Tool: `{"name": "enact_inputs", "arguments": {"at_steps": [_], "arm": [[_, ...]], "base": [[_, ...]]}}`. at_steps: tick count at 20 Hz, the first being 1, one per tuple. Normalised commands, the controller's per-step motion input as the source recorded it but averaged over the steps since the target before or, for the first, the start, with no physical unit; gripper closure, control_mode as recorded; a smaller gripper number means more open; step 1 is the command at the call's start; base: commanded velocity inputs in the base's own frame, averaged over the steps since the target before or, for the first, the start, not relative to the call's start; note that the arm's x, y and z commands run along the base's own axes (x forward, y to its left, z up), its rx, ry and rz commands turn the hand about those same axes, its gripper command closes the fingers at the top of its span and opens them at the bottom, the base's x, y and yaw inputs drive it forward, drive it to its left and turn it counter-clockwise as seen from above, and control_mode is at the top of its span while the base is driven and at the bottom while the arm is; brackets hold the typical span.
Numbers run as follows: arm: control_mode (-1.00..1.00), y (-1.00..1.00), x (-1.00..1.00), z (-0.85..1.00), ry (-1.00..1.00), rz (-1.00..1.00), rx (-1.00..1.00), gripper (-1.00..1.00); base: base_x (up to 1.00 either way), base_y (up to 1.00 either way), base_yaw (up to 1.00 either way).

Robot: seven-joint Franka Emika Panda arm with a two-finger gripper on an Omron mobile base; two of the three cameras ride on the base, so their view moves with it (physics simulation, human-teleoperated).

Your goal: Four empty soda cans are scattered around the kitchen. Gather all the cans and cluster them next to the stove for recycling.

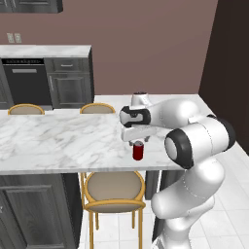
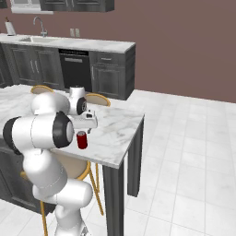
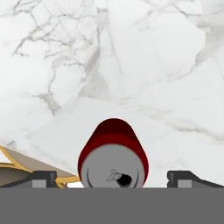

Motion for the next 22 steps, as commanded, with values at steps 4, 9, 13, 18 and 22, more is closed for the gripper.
{"name": "enact_inputs", "arguments": {"at_steps": [4,9,13,18,22], "arm": [[-1.00,0.03,0.07,-0.09,0.00,0.00,0.00,-1.00],[-1.00,0.03,0.00,-0.11,0.00,0.00,0.00,-1.00],[-1.00,0.00,0.00,-0.05,0.00,0.00,0.00,-1.00],[-1.00,0.00,0.00,-0.02,0.00,0.00,0.00,-1.00],[-1.00,0.00,-0.02,-0.04,0.00,0.00,0.00,-1.00]], "base": [[0.00,0.00,0.00],[0.00,0.00,0.00],[0.00,0.00,0.00],[0.00,0.00,0.00],[0.00,0.00,0.00]]}}
